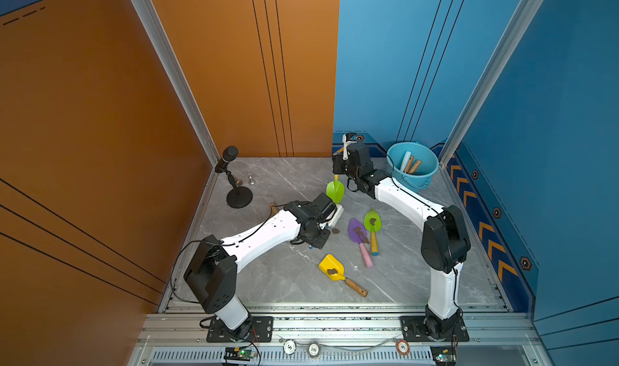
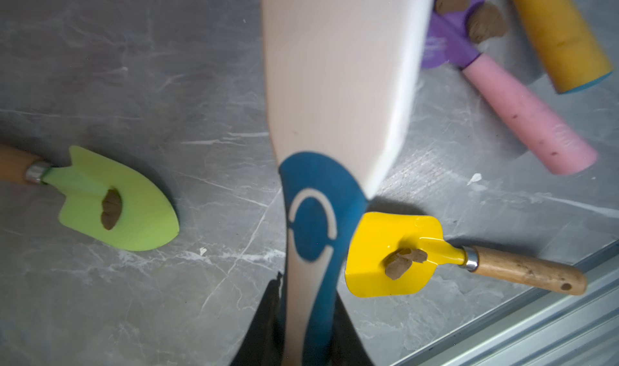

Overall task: Brush the soil off the hand trowel and place it into the bucket
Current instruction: Brush off the soil from the hand trowel.

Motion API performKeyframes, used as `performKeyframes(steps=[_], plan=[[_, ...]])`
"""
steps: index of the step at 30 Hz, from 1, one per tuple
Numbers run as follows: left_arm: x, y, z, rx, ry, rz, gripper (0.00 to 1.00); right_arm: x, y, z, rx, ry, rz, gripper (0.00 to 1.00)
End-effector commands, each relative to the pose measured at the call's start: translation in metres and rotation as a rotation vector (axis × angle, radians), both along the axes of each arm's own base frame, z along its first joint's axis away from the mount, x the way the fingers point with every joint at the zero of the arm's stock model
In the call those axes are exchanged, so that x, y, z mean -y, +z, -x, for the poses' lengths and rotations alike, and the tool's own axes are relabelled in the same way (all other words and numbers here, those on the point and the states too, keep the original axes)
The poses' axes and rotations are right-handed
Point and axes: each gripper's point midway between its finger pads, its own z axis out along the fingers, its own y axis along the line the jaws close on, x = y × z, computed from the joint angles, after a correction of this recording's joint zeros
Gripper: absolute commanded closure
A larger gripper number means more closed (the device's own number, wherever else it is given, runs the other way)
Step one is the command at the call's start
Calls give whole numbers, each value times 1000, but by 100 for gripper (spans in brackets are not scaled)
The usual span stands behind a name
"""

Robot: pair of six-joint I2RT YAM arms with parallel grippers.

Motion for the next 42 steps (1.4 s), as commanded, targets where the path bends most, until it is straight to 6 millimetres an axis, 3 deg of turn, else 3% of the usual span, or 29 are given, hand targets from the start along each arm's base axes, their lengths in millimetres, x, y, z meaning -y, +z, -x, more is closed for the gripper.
performKeyframes(steps=[1,5,9,12,17,20,22,26,30,35,39,42], plan=[[-14,25,-31,86,35,-6,100,-4,9,-2,24,27,7,91],[-24,20,-55,105,23,-66,100,-9,19,2,30,60,-23,91],[-23,-4,-64,68,0,-117,100,-12,31,7,42,82,-51,91],[-15,-23,-52,27,-38,-150,100,-11,40,6,55,86,-63,91],[-8,-41,-13,-43,-64,-150,100,-7,54,1,78,82,-88,91],[-6,-31,0,-27,-61,-125,100,-6,59,-2,89,85,-94,91],[-8,-11,-5,25,-41,-96,100,-7,56,-2,82,99,-88,91],[-15,28,-31,125,1,-42,100,-11,56,2,74,132,-89,92],[-22,34,-63,181,11,-44,100,-18,61,9,70,178,-108,92],[-25,2,-76,136,12,-112,100,-19,73,17,77,205,-130,92],[-21,-28,-55,65,-16,-152,100,-11,88,15,97,209,-178,92],[-14,-40,-30,23,-58,-154,100,1,113,7,141,194,-226,92]])
